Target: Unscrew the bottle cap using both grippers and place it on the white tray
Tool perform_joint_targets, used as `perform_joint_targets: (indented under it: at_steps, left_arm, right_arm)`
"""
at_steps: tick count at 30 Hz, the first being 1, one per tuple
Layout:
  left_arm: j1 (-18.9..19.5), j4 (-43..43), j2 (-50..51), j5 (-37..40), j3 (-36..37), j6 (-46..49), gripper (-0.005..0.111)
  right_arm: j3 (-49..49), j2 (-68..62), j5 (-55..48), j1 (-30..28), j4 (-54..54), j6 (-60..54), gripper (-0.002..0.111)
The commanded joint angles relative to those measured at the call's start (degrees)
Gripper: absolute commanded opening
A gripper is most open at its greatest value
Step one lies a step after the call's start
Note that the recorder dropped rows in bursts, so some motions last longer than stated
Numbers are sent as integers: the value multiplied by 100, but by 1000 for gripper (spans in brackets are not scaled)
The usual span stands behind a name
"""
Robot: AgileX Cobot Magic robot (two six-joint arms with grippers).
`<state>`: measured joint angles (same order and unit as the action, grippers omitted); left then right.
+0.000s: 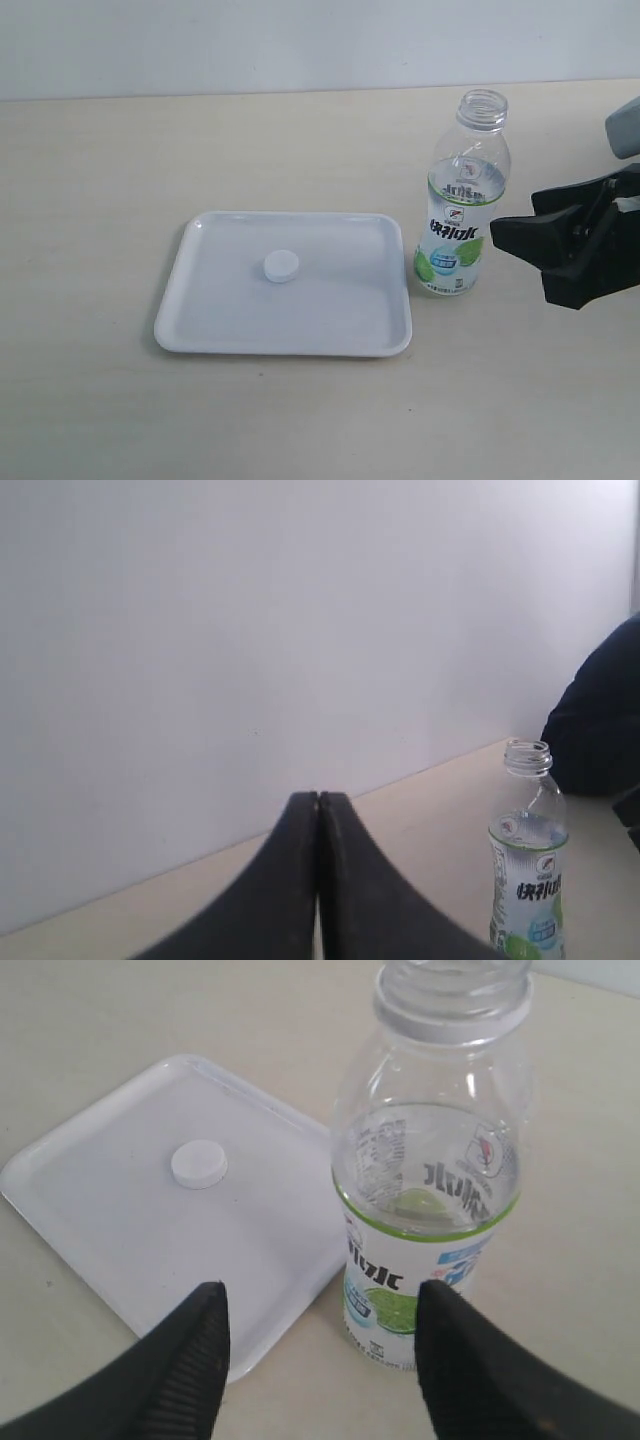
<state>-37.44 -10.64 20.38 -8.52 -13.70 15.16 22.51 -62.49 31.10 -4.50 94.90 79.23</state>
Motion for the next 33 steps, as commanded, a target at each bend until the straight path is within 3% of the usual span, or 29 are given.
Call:
perform_joint_targets:
  at_steps: [1, 6, 16, 23, 29, 33]
  left_arm:
    - [80, -90, -1004, -26, 400, -41, 0]
    - [213, -124, -2038, 23, 838, -84, 0]
    - [213, -213, -2038, 686, 900, -99, 0]
    - [213, -221, -2038, 1791, 1213, -99, 0]
    - [228, -531, -2038, 1529, 1370, -62, 0]
    - [660, -531, -2038, 1724, 1370, -63, 0]
  right_arm:
    - [13, 51, 20, -13, 3, 6, 53]
    - [13, 51, 20, -13, 3, 6, 53]
    - [13, 51, 20, -13, -22, 6, 53]
    - [13, 51, 20, -13, -22, 6, 53]
    - [13, 51, 20, -13, -22, 6, 53]
    - [13, 51, 20, -13, -22, 6, 53]
